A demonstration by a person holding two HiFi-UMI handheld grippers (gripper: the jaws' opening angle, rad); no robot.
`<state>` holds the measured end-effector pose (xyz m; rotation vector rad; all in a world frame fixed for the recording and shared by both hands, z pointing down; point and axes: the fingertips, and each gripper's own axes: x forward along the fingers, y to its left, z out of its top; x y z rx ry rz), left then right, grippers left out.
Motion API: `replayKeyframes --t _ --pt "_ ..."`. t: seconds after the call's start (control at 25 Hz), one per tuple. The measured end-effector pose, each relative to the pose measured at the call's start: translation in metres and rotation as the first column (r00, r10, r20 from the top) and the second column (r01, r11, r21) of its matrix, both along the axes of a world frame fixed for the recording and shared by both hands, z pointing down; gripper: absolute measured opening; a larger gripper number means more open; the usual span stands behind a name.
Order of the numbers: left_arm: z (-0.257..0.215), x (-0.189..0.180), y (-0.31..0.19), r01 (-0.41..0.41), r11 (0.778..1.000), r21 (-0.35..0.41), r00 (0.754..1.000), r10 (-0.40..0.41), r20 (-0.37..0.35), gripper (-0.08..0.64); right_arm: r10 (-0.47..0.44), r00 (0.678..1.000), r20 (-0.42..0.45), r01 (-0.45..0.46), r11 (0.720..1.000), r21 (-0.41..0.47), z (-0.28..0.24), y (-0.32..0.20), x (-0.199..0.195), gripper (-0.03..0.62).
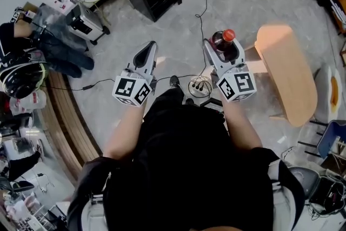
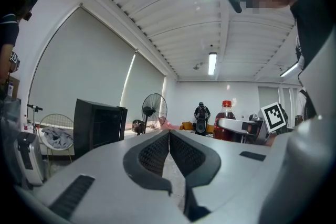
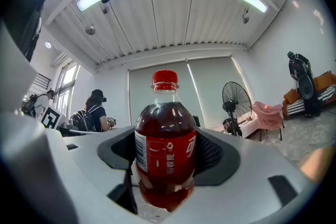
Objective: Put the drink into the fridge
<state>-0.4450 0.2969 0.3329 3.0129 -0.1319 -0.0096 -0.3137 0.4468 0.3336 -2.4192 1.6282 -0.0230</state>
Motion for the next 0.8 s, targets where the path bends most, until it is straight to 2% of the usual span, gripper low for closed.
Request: replayKeyframes --t 0.36,0.56,0.8 --pt "0.008 0.027 -0.024 0.007 1.0 -0.022 1.0 -0.007 -0.018 0.018 -0.012 1.0 -0.013 0.012 1.0 -0.015 0.002 -0.023 0.018 0.301" --pt "0.011 0.054 -0.048 0.02 1.0 -0.017 1.0 -0.02 -0.001 0.018 -0.005 0.999 -0.042 0.003 0.999 -0.047 0.0 -0.046 0.043 0.301" --pt "0.013 0.097 -0.085 0.011 1.0 -0.025 1.0 -0.011 0.013 0.018 0.006 1.0 -0.025 -0.008 0.998 -0.068 0.003 -0.08 0.084 0.301"
